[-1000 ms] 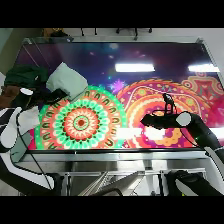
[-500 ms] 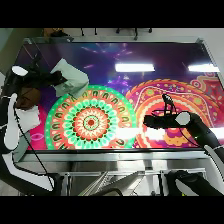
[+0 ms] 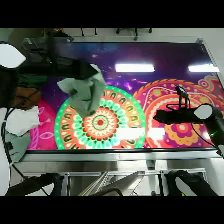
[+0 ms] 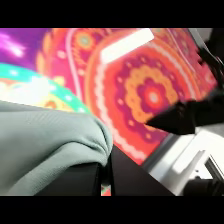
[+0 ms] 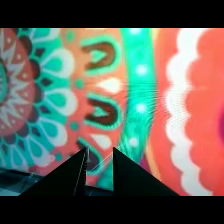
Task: Fold the shirts.
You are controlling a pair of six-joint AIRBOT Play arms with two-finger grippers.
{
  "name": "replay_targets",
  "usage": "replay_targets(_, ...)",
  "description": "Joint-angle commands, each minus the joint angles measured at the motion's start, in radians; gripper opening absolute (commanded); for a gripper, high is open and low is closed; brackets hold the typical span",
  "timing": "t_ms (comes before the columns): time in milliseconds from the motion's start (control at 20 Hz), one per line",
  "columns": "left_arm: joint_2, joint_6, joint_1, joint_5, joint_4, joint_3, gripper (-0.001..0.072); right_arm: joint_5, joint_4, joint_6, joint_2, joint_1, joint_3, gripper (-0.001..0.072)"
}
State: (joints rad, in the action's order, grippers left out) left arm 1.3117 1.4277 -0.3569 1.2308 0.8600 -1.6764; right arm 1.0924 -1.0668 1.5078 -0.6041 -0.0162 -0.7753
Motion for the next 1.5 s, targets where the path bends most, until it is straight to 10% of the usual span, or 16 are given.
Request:
replay_targets(0, -0.030, 0.082, -0.202, -0.111, 0.140, 0.064, 0.0010, 0.079, -0.014, -0.020, 0.031, -0.037, -0.010, 0.0206)
replay_targets(250, 0.094, 0.084, -0.315, -0.259, 0.134, 0.252, 0.0023, 0.095, -0.026, -0.020, 0.028, -0.038, -0.008, 0.0246)
replay_targets(350, 0.156, 0.091, -0.324, -0.261, 0.132, 0.266, 0.0694, 0.095, -0.027, -0.020, 0.028, -0.038, -0.008, 0.0427)
replay_targets(800, 0.060, 0.091, -0.008, 0.032, 0.203, 0.401, 0.0689, 0.136, -0.027, -0.044, 0.028, -0.037, 0.069, 0.0435)
replay_targets(1100, -0.086, 0.018, -0.033, -0.394, -0.027, 0.998, 0.0689, -0.040, 0.287, -0.308, -0.008, -0.035, 0.230, 0.0436)
replay_targets(1450, 0.040, -0.155, -0.121, -0.636, -0.274, 0.996, 0.0688, -0.139, 0.663, -0.630, -0.221, 0.041, 0.230, 0.0437)
